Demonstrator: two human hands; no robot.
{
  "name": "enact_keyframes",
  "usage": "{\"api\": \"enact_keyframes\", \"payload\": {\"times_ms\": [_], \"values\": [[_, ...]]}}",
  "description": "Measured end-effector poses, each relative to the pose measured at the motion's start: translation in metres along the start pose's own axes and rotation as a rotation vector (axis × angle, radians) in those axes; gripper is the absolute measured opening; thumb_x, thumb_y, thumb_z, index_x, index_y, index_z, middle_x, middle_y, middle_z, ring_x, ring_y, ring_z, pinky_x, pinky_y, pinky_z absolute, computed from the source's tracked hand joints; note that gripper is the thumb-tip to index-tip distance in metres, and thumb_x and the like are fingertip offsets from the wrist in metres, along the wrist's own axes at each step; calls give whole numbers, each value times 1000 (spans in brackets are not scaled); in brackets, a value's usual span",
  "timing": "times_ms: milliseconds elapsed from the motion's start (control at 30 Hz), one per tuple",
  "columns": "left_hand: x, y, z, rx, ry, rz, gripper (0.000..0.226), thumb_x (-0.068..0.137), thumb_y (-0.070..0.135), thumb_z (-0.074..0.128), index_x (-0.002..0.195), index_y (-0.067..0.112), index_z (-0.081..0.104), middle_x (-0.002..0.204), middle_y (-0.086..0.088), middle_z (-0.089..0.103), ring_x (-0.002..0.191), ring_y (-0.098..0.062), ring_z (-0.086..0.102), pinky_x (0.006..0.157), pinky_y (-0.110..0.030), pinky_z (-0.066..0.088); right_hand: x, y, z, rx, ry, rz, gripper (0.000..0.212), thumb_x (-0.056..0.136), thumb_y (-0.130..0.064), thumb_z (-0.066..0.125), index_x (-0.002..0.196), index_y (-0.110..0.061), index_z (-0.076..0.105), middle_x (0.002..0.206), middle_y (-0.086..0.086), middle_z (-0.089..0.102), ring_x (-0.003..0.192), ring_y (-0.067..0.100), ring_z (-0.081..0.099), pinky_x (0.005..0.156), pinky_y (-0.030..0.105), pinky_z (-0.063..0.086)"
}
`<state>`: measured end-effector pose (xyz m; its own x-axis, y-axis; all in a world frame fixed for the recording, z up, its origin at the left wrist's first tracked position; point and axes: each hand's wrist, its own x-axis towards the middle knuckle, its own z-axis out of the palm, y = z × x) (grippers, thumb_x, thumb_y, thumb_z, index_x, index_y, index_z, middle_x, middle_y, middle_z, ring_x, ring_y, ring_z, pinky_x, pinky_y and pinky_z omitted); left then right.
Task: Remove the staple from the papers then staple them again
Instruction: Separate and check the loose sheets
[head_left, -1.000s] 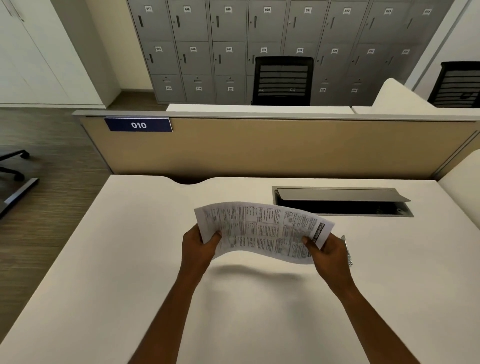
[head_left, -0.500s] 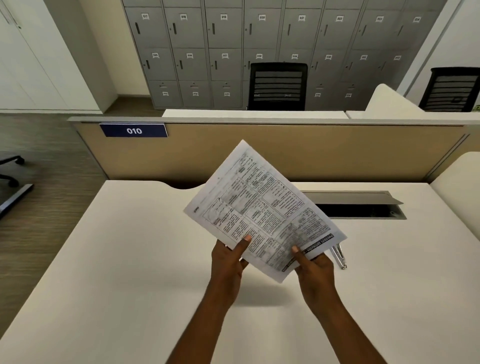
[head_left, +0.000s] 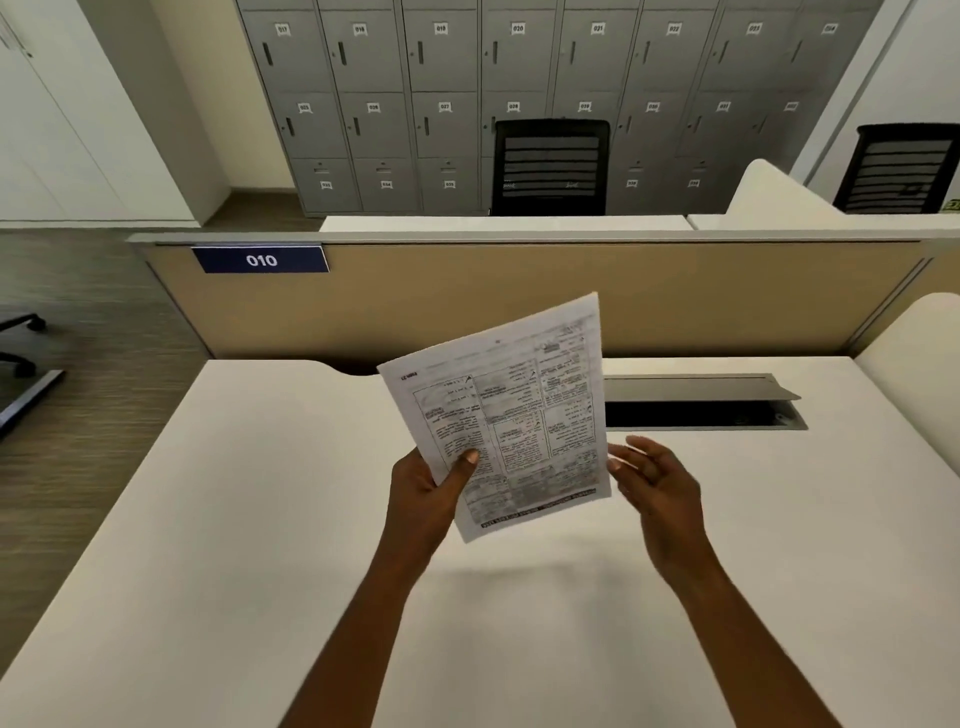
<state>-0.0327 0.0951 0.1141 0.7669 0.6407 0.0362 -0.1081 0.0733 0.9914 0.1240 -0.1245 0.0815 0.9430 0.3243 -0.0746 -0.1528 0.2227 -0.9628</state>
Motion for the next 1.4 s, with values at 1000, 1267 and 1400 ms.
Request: {"api": "enact_keyframes", "payload": {"times_ms": [1000, 1267, 1400], "values": [[-4, -62, 18, -54, 150, -173, 28, 85, 15, 58, 99, 28, 78, 101, -2, 82, 99, -29, 77, 78, -38, 65, -14, 50, 25, -208, -117, -32, 36, 93, 1, 65, 116, -27, 70, 112, -7, 77, 106, 13, 72, 86, 24, 60], [4, -62, 18, -10, 120, -127, 28, 85, 14, 56, 92, 28, 79, 100, -9, 79, 100, -36, 73, 86, -51, 64, -9, 51, 29, -194, -87, -23, 32, 93, -4, 67, 115, -27, 70, 115, -6, 76, 109, 9, 71, 84, 17, 57], [1, -68, 19, -7, 128, -150, 25, 85, 17, 56, 96, 24, 77, 103, -13, 78, 103, -38, 73, 86, -51, 64, -13, 59, 30, -228, -79, -10, 32, 95, -5, 65, 113, -31, 69, 113, -10, 76, 109, 10, 70, 88, 22, 59]]}}
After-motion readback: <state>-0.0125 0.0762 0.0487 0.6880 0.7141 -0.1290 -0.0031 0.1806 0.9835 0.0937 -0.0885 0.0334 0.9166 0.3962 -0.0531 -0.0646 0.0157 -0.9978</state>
